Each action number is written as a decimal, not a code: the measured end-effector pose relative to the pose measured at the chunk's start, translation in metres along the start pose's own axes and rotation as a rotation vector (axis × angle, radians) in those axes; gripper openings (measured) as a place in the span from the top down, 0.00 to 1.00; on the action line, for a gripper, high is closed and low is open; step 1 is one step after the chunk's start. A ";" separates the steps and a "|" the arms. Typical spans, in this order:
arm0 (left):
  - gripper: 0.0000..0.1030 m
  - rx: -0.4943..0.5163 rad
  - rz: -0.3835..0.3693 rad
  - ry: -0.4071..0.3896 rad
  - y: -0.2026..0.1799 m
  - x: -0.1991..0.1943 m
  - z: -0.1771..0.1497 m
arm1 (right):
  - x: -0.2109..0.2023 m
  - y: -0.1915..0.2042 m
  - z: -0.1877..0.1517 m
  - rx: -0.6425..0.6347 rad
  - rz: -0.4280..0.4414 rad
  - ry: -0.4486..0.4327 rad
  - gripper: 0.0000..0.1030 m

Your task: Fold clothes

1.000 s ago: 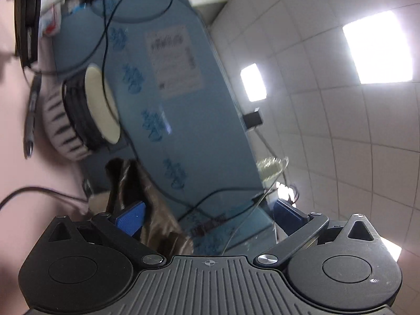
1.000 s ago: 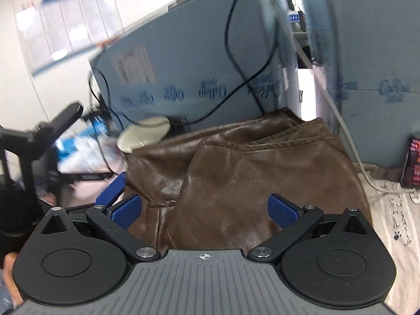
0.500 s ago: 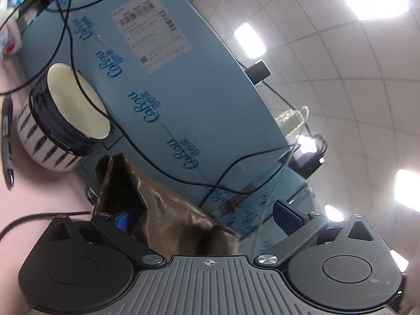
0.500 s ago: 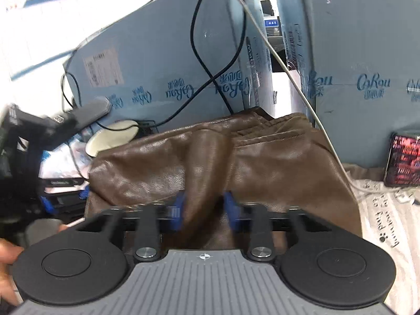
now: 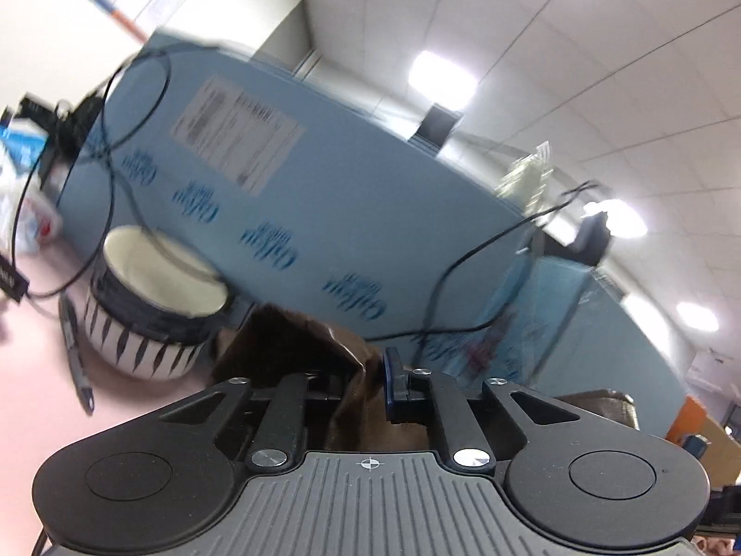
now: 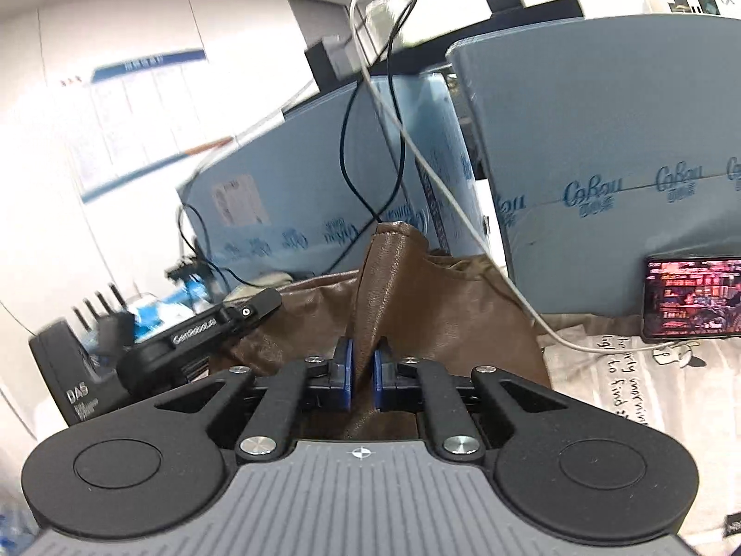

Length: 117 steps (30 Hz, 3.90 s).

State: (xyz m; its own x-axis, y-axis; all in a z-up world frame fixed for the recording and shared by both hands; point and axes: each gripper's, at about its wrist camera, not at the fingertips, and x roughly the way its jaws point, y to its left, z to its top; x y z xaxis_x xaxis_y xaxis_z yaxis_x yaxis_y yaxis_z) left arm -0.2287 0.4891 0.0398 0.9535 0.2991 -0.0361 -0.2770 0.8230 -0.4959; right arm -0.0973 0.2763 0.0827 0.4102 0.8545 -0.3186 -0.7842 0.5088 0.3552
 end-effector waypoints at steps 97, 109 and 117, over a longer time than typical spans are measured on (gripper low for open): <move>0.05 0.080 -0.162 0.322 -0.163 -0.041 -0.089 | -0.385 -0.323 -0.054 0.120 -0.524 -0.066 0.24; 0.27 0.081 0.140 0.517 -0.156 0.100 -0.128 | -0.267 -0.375 -0.008 0.375 -0.275 -0.050 0.21; 0.98 0.277 0.121 0.418 -0.177 0.078 -0.137 | -0.254 -0.393 -0.017 0.414 -0.235 -0.103 0.21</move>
State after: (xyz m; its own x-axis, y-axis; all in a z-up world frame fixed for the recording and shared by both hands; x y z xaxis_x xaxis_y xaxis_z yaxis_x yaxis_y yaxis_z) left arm -0.0888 0.3008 0.0063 0.8632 0.2279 -0.4506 -0.3548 0.9086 -0.2202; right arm 0.0987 -0.1419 0.0091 0.6145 0.7065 -0.3510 -0.4218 0.6702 0.6106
